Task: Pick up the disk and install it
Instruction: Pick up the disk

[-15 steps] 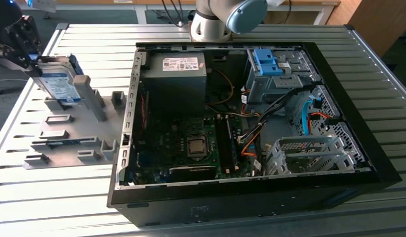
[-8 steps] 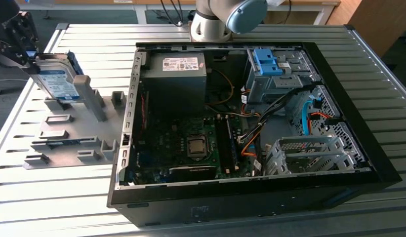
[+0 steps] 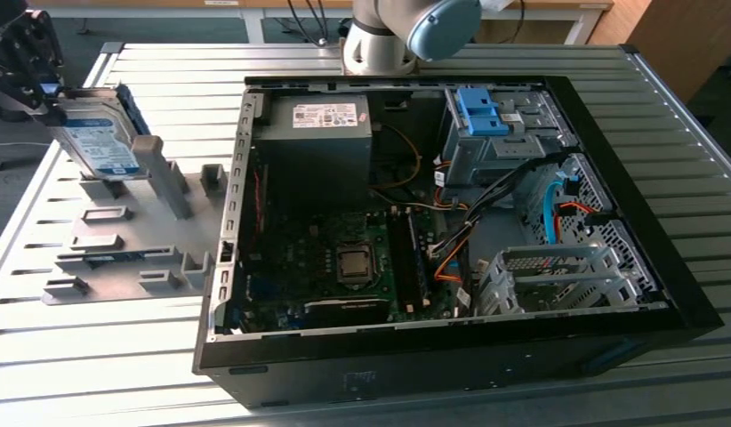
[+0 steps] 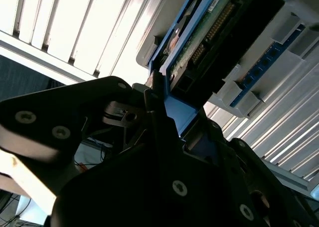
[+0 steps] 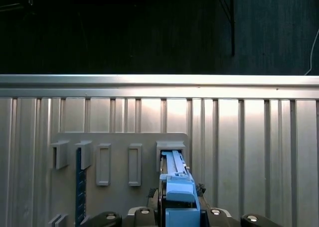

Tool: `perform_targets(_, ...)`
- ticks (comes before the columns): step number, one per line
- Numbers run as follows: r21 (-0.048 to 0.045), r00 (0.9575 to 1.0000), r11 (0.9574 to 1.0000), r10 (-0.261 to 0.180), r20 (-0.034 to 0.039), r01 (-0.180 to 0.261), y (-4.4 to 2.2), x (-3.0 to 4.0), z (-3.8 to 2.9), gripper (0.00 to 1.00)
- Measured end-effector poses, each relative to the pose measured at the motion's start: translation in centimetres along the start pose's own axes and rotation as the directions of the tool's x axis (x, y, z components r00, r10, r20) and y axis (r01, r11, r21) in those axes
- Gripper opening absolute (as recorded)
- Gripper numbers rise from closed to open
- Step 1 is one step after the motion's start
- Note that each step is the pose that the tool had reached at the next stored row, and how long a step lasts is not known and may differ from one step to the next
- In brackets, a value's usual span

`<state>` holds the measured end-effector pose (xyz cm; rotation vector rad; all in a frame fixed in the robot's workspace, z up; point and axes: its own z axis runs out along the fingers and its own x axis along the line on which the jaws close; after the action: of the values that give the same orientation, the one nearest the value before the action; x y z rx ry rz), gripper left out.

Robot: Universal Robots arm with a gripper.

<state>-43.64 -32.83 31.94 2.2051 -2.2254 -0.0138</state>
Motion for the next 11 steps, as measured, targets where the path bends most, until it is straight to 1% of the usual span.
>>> perform_targets(11, 0.0, 1.0, 1.0, 0.0, 0.0, 0.0, 0.02, 0.0, -1.79, 0.37)
